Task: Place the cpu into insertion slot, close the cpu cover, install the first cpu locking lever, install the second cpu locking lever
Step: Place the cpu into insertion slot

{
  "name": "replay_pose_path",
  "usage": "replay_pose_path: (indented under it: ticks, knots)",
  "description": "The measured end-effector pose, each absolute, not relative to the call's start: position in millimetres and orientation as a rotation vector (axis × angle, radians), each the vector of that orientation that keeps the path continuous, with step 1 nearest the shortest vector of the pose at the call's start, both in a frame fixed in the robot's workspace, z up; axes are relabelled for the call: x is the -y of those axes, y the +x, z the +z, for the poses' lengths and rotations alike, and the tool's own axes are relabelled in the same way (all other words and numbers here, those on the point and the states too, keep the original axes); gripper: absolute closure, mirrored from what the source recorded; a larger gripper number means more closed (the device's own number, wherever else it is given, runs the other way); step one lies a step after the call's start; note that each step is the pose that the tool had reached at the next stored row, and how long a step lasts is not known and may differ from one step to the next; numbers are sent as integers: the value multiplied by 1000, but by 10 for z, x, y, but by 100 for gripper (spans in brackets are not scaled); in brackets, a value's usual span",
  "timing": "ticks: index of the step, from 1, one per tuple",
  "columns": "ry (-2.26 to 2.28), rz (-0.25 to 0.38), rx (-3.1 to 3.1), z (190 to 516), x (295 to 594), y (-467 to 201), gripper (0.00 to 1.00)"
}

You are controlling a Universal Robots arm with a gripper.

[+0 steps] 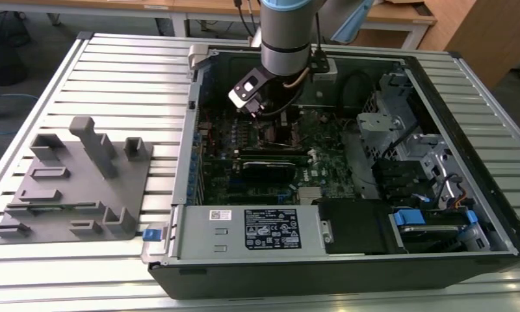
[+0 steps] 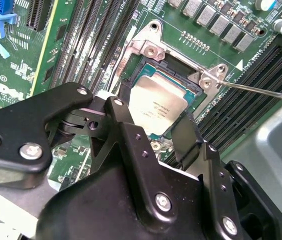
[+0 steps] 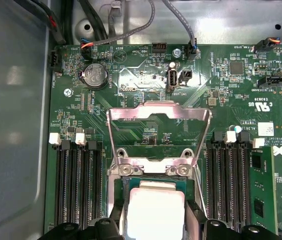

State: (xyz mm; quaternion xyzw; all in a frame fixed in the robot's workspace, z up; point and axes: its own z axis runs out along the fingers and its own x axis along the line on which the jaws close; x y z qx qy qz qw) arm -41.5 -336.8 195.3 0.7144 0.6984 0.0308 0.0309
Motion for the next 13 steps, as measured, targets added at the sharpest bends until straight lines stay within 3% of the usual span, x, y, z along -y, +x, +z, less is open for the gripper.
replay_pose_path:
  ticks: [8,10,13]
  knots:
    - [2201,95,-2152,1957,3369,-415,41]
    - [2201,94,-2152,1959,3370,-416,47]
    - [2201,94,-2152,1958,3369,-415,47]
